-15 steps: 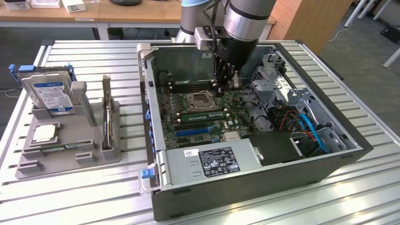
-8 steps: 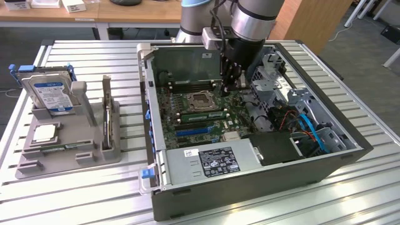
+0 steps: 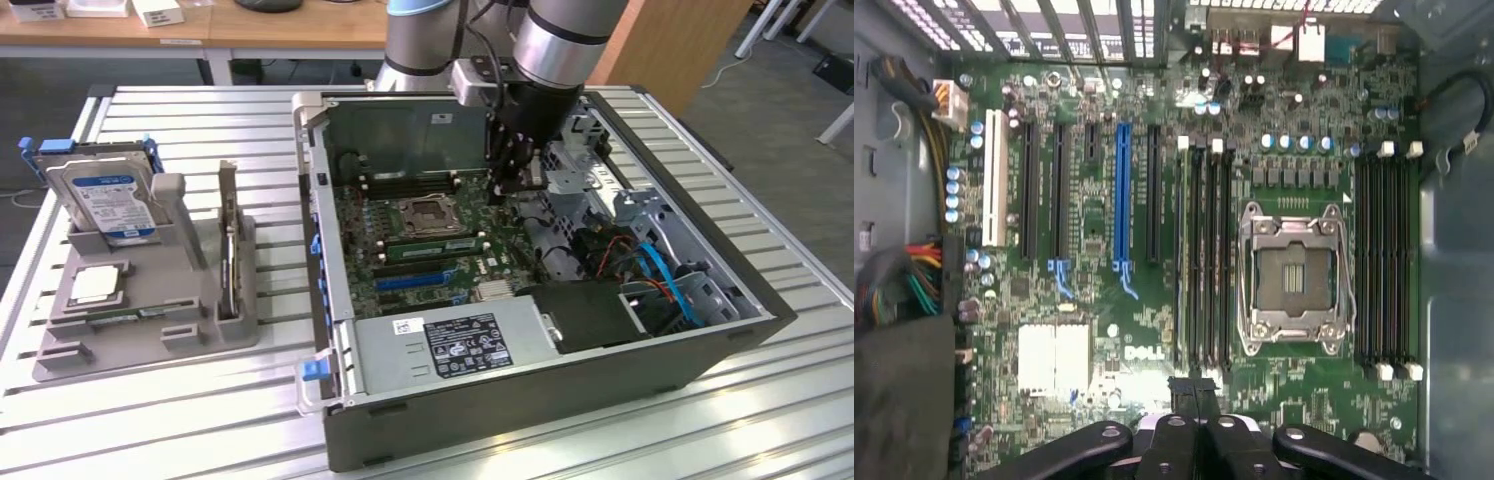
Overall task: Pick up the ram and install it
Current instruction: 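Press down the ram until it locks into place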
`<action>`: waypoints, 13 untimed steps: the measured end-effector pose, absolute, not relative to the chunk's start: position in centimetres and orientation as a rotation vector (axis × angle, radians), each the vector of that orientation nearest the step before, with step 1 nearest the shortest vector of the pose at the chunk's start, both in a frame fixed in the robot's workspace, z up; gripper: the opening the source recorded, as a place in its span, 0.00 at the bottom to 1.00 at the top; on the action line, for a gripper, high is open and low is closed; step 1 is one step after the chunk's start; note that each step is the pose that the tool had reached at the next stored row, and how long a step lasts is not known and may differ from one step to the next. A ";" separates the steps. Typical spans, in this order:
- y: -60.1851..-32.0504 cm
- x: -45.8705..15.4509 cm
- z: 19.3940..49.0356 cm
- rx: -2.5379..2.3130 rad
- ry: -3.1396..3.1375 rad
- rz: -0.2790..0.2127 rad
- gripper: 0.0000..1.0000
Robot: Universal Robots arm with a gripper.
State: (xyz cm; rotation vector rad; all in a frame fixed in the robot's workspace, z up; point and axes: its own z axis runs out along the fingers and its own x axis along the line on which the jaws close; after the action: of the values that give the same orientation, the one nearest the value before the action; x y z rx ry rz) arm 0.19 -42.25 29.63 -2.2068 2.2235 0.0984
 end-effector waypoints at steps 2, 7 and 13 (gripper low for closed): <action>-42.2 0.2 29.6 -2.207 2.223 0.098 0.11; -42.2 0.2 29.0 -2.207 2.223 0.098 0.11; -42.2 0.2 27.9 -2.207 2.223 0.098 0.11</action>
State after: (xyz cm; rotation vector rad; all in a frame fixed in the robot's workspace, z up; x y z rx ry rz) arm 0.19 -42.25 27.93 -2.2068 2.2231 0.0983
